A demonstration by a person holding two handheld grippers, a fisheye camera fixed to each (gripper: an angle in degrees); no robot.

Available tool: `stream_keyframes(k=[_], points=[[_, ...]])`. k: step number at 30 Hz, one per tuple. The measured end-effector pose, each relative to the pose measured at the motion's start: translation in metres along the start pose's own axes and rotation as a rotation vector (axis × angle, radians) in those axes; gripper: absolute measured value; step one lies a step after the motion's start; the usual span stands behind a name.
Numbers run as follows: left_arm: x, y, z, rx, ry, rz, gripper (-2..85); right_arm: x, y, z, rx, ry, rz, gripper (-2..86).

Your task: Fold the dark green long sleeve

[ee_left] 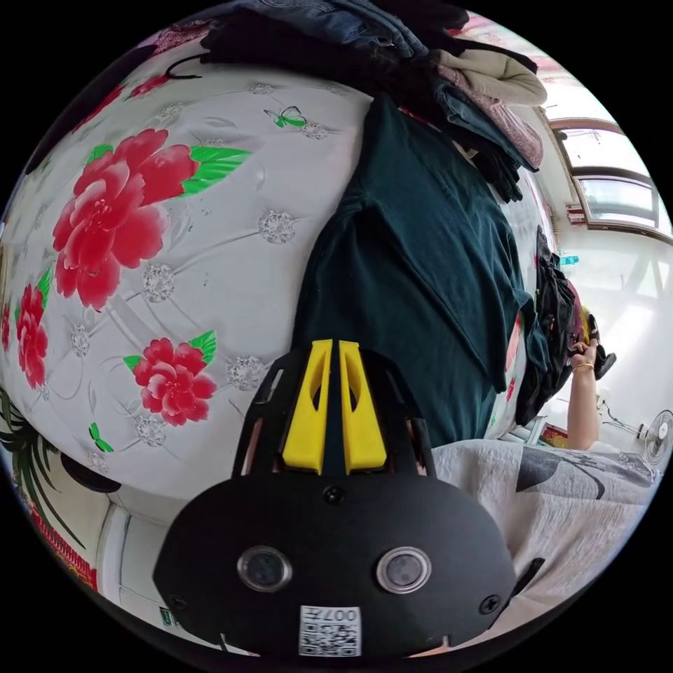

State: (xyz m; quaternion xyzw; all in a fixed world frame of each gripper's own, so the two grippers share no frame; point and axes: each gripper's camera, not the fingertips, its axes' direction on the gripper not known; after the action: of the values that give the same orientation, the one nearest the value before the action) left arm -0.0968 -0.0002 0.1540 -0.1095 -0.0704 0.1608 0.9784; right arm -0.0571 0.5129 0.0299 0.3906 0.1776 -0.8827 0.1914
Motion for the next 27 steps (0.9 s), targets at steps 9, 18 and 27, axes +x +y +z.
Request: stream_keyframes(k=[9,18,27], points=[[-0.001,-0.004,-0.005,0.011,0.020,0.061,-0.3,0.080,0.072,-0.015,-0.128,0.282,0.351,7.9],[-0.011,-0.012,0.004,-0.066,-0.039,0.063,-0.4,0.141,0.147,-0.025,-0.026,0.322,0.607,4.1],[-0.006,-0.007,0.010,-0.029,-0.017,0.091,-0.5,-0.013,0.103,-0.052,0.146,-0.193,0.210,-0.2]])
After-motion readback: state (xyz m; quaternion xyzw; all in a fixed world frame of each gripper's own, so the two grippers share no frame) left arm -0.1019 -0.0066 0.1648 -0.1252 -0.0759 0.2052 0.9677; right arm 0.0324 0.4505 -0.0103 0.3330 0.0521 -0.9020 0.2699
